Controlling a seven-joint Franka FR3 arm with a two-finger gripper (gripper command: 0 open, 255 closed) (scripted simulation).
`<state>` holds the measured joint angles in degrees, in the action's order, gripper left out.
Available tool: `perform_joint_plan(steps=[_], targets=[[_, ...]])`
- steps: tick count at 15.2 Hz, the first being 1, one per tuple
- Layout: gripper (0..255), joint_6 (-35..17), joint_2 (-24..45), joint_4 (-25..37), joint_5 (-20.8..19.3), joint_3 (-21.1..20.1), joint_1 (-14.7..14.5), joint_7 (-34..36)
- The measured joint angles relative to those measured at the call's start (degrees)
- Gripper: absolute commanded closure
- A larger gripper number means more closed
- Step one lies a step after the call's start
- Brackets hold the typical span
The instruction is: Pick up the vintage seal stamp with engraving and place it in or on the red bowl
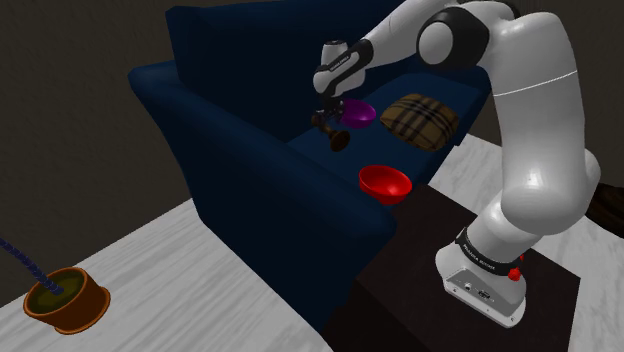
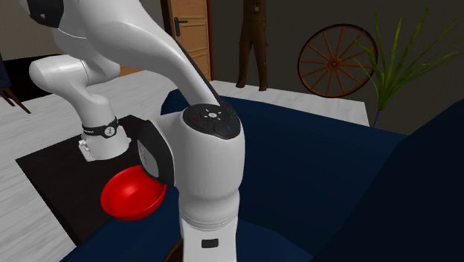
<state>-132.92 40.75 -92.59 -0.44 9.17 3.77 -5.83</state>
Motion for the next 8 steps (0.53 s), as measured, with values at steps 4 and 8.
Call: perform_joint_plan(steps=[4,8], targets=[[0,-1.53,1.87,0.33,0.17,-0.13,0.33,-0.15],[0,-1.77,2.04,0.29,0.19,-0.15,0.33,-0.12]])
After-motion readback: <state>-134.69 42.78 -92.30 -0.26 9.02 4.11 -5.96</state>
